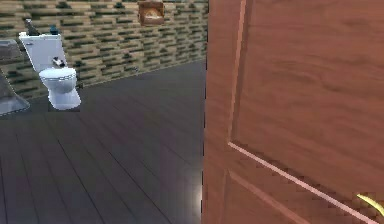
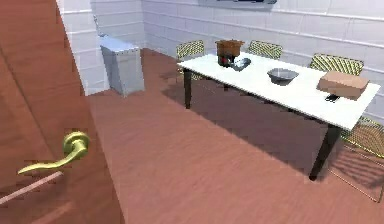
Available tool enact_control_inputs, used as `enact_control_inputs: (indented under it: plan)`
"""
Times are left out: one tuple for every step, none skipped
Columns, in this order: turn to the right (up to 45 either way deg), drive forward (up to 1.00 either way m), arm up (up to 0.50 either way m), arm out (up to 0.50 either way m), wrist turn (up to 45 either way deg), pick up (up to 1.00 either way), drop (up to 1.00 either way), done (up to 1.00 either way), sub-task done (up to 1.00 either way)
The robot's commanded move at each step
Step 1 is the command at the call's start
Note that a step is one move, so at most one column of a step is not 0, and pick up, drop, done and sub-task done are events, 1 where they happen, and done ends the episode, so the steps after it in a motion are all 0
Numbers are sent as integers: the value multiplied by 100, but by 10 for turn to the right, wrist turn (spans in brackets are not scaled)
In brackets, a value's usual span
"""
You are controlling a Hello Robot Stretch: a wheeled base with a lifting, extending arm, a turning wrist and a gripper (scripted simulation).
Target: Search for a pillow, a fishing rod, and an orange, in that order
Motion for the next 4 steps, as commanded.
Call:
enact_control_inputs:
  plan:
    - [-210,0,0,0,0,0,0,0,0]
    - [0,100,0,0,0,0,0,0,0]
    - [-210,0,0,0,0,0,0,0,0]
    - [0,15,0,0,0,0,0,0,0]
